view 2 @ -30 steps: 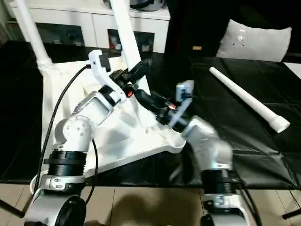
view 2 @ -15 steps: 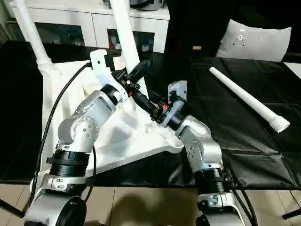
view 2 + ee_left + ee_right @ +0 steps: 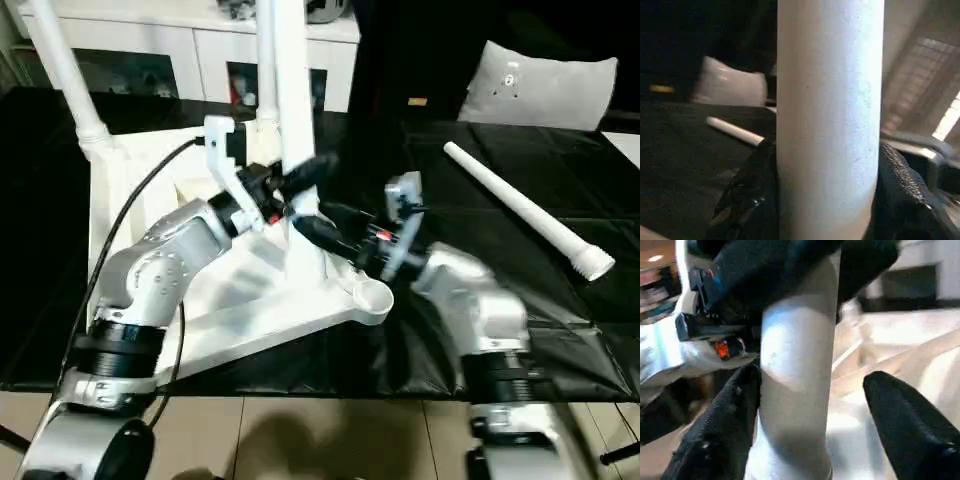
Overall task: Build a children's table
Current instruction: Pick table leg
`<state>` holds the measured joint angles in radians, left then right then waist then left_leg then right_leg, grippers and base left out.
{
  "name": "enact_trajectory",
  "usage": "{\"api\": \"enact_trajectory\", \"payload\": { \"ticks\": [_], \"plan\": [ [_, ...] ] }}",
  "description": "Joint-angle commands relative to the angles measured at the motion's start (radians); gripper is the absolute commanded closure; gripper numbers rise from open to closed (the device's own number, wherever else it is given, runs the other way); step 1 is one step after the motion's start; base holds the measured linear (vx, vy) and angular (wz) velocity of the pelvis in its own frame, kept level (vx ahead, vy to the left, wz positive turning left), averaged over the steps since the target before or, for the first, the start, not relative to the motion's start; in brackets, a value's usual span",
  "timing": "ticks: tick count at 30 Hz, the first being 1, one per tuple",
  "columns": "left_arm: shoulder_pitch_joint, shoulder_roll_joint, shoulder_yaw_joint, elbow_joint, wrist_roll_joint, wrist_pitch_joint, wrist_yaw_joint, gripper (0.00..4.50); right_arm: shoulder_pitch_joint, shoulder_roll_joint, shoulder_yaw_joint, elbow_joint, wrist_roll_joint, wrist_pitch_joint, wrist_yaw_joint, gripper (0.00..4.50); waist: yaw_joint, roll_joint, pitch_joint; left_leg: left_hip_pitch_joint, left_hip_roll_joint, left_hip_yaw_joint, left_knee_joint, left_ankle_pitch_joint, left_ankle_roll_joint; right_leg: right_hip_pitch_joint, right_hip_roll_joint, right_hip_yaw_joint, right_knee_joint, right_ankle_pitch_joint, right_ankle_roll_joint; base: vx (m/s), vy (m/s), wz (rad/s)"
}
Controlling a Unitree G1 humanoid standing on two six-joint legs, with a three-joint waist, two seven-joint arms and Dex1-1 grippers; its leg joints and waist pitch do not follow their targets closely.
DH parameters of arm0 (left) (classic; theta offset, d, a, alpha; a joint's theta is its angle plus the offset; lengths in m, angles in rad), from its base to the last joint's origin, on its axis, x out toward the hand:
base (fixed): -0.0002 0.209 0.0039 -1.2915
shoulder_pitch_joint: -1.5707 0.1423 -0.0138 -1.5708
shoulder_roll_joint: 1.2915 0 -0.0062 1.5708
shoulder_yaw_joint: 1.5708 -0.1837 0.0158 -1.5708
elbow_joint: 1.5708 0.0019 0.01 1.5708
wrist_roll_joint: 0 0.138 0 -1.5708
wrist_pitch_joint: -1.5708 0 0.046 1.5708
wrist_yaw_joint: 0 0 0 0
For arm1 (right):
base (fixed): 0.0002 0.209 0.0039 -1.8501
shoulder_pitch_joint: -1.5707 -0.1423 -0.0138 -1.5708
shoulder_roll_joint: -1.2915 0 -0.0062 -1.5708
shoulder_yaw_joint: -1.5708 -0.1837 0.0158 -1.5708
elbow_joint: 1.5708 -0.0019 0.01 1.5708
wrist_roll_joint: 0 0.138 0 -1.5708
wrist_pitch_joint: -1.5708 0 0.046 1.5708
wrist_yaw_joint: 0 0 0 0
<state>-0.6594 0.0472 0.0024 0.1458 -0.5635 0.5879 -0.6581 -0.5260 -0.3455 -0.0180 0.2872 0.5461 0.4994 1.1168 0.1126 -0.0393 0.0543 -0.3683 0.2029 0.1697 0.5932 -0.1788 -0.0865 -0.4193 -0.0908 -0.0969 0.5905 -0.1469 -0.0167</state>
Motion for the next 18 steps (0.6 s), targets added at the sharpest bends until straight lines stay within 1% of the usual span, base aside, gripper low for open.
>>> {"api": "enact_trajectory", "payload": {
  "ticks": [1, 2, 3, 4, 5, 7, 9, 10, 12, 14, 15, 16, 17, 18],
  "plan": [
    [-0.004, 0.019, -0.019, -0.062, -0.059, 0.043, -0.101, 2.62, -0.019, -0.048, 0.029, -0.006, -0.004, 0.038, 0.064, 0.97, 0.004, -0.010, -0.069, 0.001, 0.023, 0.002, -0.067, -0.173, 0.053, 0.068, -0.053, 0.044, -0.064, -0.286, -0.162, 0.000, 0.000, 0.00],
    [-0.005, 0.026, -0.021, -0.068, -0.067, 0.050, -0.119, 2.62, -0.020, -0.056, 0.036, -0.007, -0.003, 0.045, 0.077, 0.97, 0.005, -0.009, -0.069, 0.002, 0.023, 0.001, -0.067, -0.175, 0.053, 0.069, -0.053, 0.043, -0.064, -0.292, -0.164, 0.000, 0.000, 0.00],
    [-0.005, 0.036, -0.029, -0.076, -0.073, 0.054, -0.141, 2.62, -0.020, -0.064, 0.044, -0.010, 0.003, 0.053, 0.099, 0.97, 0.004, -0.013, -0.069, 0.001, 0.023, 0.003, -0.067, -0.175, 0.054, 0.068, -0.053, 0.044, -0.065, -0.296, -0.161, 0.000, 0.000, 0.00],
    [-0.005, 0.050, -0.038, -0.089, -0.087, 0.060, -0.178, 2.62, -0.019, -0.075, 0.059, -0.019, 0.017, 0.072, 0.139, 0.97, 0.006, -0.011, -0.068, 0.002, 0.023, 0.001, -0.067, -0.177, 0.054, 0.068, -0.054, 0.043, -0.065, -0.305, -0.160, 0.000, 0.000, 0.00],
    [-0.005, 0.054, -0.040, -0.092, -0.090, 0.062, -0.188, 2.62, -0.018, -0.078, 0.063, -0.022, 0.020, 0.078, 0.150, 0.97, 0.006, -0.011, -0.069, 0.003, 0.025, 0.001, -0.067, -0.174, 0.053, 0.068, -0.055, 0.044, -0.064, -0.303, -0.163, 0.000, 0.000, 0.00],
    [-0.005, 0.059, -0.045, -0.096, -0.091, 0.061, -0.202, 2.62, -0.019, -0.076, 0.067, -0.026, 0.028, 0.093, 0.159, 1.26, 0.005, -0.011, -0.068, 0.003, 0.024, 0.002, -0.067, -0.175, 0.052, 0.066, -0.053, 0.044, -0.064, -0.300, -0.166, 0.000, 0.000, 0.00],
    [-0.006, 0.061, -0.048, -0.098, -0.093, 0.060, -0.210, 2.62, -0.020, -0.073, 0.071, -0.030, 0.039, 0.114, 0.168, 1.36, 0.005, -0.010, -0.069, 0.003, 0.025, 0.001, -0.067, -0.179, 0.045, 0.068, -0.054, 0.044, -0.065, -0.309, -0.162, 0.000, 0.000, 0.00],
    [-0.005, 0.060, -0.049, -0.098, -0.092, 0.059, -0.212, 2.62, -0.020, -0.071, 0.075, -0.031, 0.043, 0.120, 0.172, 1.36, 0.005, -0.014, -0.069, 0.003, 0.025, 0.001, -0.067, -0.177, 0.045, 0.067, -0.053, 0.044, -0.064, -0.309, -0.161, 0.000, 0.000, 0.00],
    [-0.004, 0.060, -0.053, -0.099, -0.093, 0.058, -0.220, 2.62, -0.020, -0.068, 0.085, -0.032, 0.047, 0.131, 0.186, 1.68, 0.006, -0.012, -0.069, 0.003, 0.025, 0.000, -0.066, -0.177, 0.040, 0.067, -0.055, 0.044, -0.065, -0.321, -0.155, 0.000, 0.000, 0.00],
    [-0.003, 0.059, -0.054, -0.099, -0.093, 0.057, -0.224, 2.62, -0.020, -0.064, 0.090, -0.031, 0.047, 0.134, 0.190, 1.78, 0.006, -0.012, -0.070, 0.003, 0.025, 0.001, -0.066, -0.176, 0.039, 0.067, -0.054, 0.044, -0.065, -0.319, -0.154, 0.000, 0.000, 0.00],
    [-0.002, 0.059, -0.055, -0.098, -0.093, 0.056, -0.224, 2.62, -0.020, -0.064, 0.091, -0.030, 0.047, 0.133, 0.192, 1.98, 0.006, -0.012, -0.070, 0.003, 0.025, 0.000, -0.066, -0.174, 0.038, 0.067, -0.054, 0.044, -0.064, -0.314, -0.154, 0.000, 0.000, 0.00],
    [-0.002, 0.059, -0.055, -0.098, -0.093, 0.055, -0.224, 2.62, -0.020, -0.064, 0.091, -0.030, 0.047, 0.133, 0.192, 1.98, 0.006, -0.013, -0.070, 0.003, 0.025, 0.000, -0.066, -0.172, 0.038, 0.068, -0.055, 0.044, -0.063, -0.312, -0.155, 0.000, 0.000, 0.00],
    [-0.001, 0.060, -0.058, -0.097, -0.090, 0.051, -0.225, 2.62, -0.020, -0.063, 0.093, -0.028, 0.047, 0.133, 0.194, 2.19, 0.007, -0.013, -0.071, 0.002, 0.025, 0.000, -0.065, -0.168, 0.037, 0.068, -0.055, 0.044, -0.063, -0.306, -0.156, 0.000, 0.000, 0.00],
    [0.000, 0.060, -0.058, -0.096, -0.089, 0.051, -0.226, 2.62, -0.020, -0.063, 0.093, -0.028, 0.047, 0.134, 0.195, 2.19, 0.007, -0.013, -0.071, 0.003, 0.025, 0.001, -0.065, -0.165, 0.038, 0.068, -0.054, 0.044, -0.062, -0.296, -0.159, 0.000, 0.000, 0.00]
  ]
}}
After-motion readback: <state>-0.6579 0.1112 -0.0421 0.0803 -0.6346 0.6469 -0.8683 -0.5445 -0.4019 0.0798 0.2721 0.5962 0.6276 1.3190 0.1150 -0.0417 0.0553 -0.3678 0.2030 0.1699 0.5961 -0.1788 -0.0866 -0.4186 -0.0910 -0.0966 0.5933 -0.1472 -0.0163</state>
